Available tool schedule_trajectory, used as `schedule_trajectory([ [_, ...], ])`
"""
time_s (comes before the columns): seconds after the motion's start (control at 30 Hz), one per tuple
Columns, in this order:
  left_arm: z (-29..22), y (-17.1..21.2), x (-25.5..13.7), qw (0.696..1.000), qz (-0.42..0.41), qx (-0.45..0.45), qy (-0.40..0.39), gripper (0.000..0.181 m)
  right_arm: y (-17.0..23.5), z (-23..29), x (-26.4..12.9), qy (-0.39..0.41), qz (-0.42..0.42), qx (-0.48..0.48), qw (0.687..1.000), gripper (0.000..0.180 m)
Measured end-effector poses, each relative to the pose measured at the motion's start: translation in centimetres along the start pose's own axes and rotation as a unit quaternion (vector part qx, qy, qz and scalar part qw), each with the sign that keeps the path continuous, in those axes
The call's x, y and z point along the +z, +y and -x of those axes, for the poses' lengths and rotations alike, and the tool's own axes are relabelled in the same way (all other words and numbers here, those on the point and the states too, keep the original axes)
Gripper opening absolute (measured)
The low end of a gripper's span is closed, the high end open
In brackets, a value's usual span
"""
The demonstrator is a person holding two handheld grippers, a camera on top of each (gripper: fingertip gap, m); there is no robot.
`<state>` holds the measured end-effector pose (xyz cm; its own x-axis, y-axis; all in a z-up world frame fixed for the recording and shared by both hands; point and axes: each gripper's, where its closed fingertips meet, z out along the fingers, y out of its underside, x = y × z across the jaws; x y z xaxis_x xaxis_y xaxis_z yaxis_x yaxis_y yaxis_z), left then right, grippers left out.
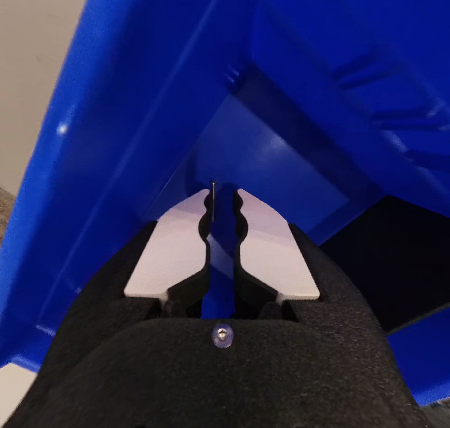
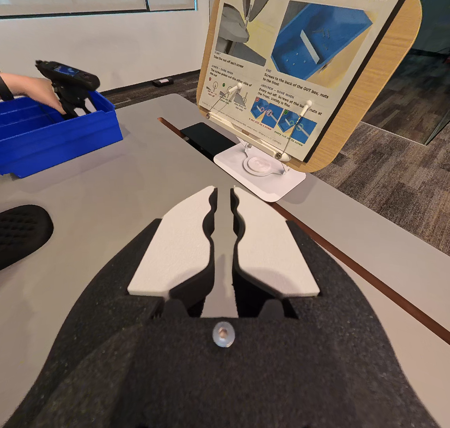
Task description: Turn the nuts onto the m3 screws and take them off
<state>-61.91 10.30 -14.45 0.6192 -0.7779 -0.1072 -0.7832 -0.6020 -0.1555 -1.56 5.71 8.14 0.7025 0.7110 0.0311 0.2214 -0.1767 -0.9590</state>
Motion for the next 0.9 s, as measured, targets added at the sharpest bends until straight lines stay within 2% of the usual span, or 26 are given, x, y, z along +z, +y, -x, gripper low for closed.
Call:
schedule_trajectory([
  [0.4, 0.7, 0.0, 0.2, 1.0, -0.024, -0.017, 0.006, 0.014, 0.3, 0.2, 0.4, 0.002, 0.015, -0.012, 1.0, 0.01],
  [0.53, 0.2, -0.1, 0.2, 0.999, -0.033, -0.025, 0.025, 0.003, 0.3, 0.2, 0.3, 0.002, 0.015, -0.014, 1.0, 0.01],
  [0.73, 0.1, 0.0, 0.0, 0.998, -0.048, -0.029, 0.005, 0.003, 0.3, 0.3, 0.3, -0.003, 0.011, -0.01, 1.0, 0.01],
  [0.83, 0.4, -0.9, -1.8, 0.995, -0.086, -0.043, -0.017, 0.003, 0.2, 0.4, 0.4, -0.008, 0.008, -0.009, 1.0, 0.01],
  [0.9, 0.4, -2.2, -4.4, 0.99, -0.126, -0.051, -0.038, 0.002, -0.1, 0.7, 0.6, -0.014, 0.002, -0.009, 1.0, 0.01],
])
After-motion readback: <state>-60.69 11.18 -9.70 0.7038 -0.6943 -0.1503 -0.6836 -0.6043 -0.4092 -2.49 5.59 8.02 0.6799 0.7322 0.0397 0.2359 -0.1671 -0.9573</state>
